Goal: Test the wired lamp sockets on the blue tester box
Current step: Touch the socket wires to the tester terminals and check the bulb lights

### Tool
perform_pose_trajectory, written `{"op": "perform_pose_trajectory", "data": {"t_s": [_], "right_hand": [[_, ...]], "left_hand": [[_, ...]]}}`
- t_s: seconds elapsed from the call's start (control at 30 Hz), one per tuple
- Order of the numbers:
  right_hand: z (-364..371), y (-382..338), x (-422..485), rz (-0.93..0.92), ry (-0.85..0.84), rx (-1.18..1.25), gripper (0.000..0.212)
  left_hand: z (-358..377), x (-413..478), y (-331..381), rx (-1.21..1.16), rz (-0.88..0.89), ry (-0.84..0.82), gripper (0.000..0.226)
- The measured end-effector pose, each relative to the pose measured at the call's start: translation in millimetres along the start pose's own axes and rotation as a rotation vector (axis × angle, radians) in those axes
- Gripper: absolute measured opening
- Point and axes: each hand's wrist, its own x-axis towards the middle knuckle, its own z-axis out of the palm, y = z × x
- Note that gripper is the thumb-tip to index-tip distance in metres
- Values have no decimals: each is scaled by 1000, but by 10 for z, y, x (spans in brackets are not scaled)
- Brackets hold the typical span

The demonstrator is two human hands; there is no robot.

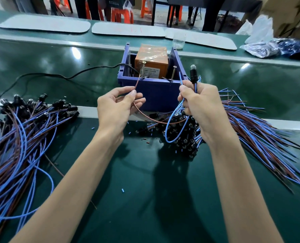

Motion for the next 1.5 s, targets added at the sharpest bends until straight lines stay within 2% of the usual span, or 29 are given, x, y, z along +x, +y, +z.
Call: {"op": "perform_pose_trajectory", "data": {"t_s": [1.33,1.5], "right_hand": [[16,-16,-40,6,-44,-117,32],[-20,-110,-73,-7,-68,-182,33]], "left_hand": [[16,44,70,41,4,-45,11],[-61,72,144,156,-26,-139,9]]}}
